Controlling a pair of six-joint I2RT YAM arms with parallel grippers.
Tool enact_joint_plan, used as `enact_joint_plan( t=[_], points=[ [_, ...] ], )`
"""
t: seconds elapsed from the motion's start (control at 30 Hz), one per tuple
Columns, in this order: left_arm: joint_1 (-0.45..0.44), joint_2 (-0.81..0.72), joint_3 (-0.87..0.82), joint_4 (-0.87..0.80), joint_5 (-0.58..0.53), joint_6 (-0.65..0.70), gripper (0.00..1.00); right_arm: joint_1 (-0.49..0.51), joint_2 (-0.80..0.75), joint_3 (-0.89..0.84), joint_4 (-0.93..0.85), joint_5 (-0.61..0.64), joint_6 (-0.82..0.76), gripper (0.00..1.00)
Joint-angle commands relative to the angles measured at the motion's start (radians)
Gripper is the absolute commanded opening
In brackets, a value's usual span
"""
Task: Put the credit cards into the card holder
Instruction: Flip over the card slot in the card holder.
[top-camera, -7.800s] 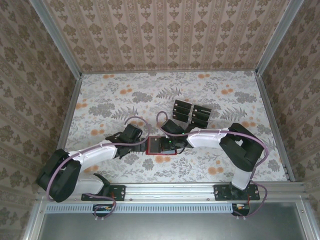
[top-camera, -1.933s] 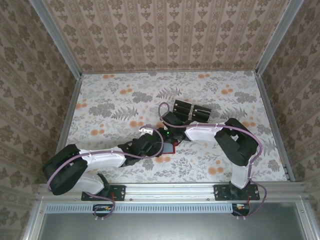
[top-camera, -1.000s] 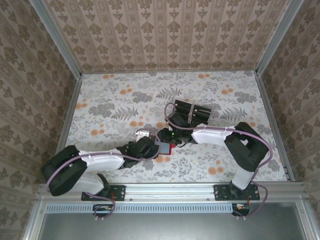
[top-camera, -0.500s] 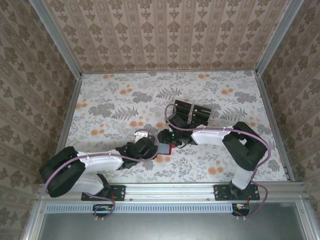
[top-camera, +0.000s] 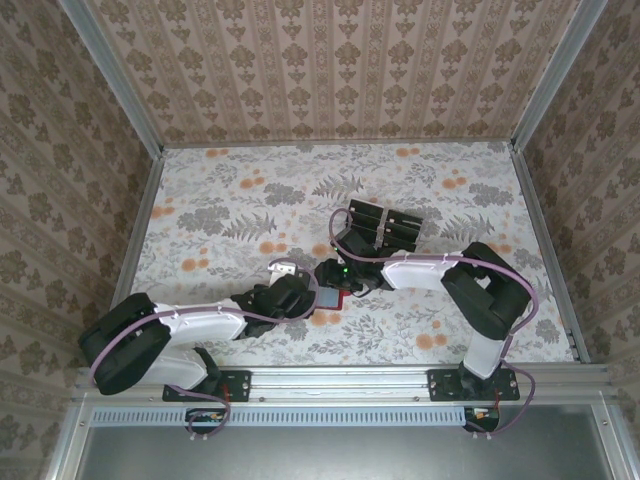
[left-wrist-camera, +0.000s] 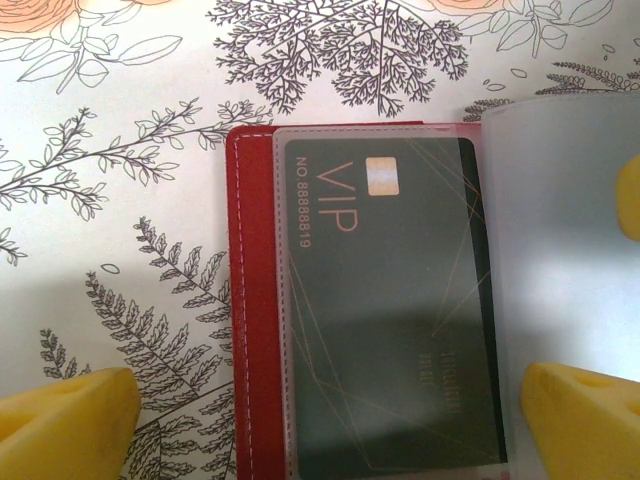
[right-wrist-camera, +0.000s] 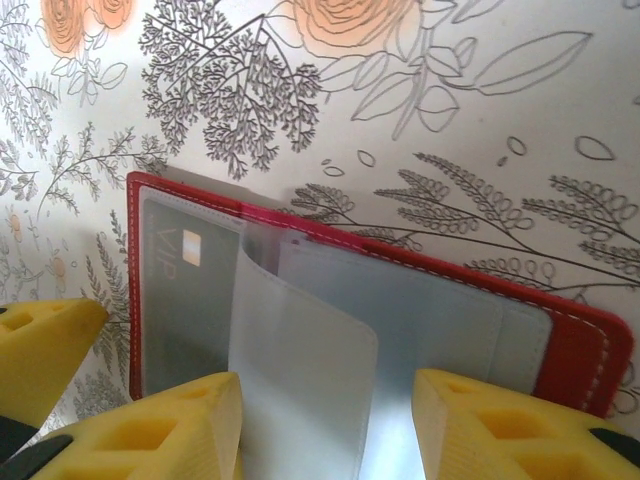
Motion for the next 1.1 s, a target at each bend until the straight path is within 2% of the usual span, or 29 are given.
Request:
enact_joint_plan(
  t=[0.0, 0.23, 0.43, 0.7, 0.9, 1.07],
  points=[
    [0.002, -0.026, -0.019, -0.017, -0.024, -0.008, 1.0, 0.013, 0.028, 0.036, 0.004, -0.031, -0.002, 0.48],
    [0.006, -0.118, -0.016, -0.062, -0.035, 0.003, 1.0, 0.034, 0.011, 0.072, -0.024, -0.031, -0.007, 0.48],
    [0.018, -0.328, -0.034, -0.161, -0.076, 0.002, 1.0, 0.059, 0.01, 0.127, -0.066, -0.022, -0.005, 0.49],
    [0.084, -0.572, -0.063, -0.278, -0.073, -0.015, 1.0, 0.103, 0.155, 0.297, -0.13, -0.015, -0.005, 0.49],
    [0.107, -0.619, -0.069, -0.305, -0.057, -0.022, 1.0, 0.119, 0.274, 0.391, -0.153, -0.006, -0.002, 0.49],
    [0.11, -0.63, -0.076, -0.315, -0.046, -0.028, 1.0, 0.119, 0.277, 0.402, -0.144, -0.018, -0.019, 0.49]
  ],
)
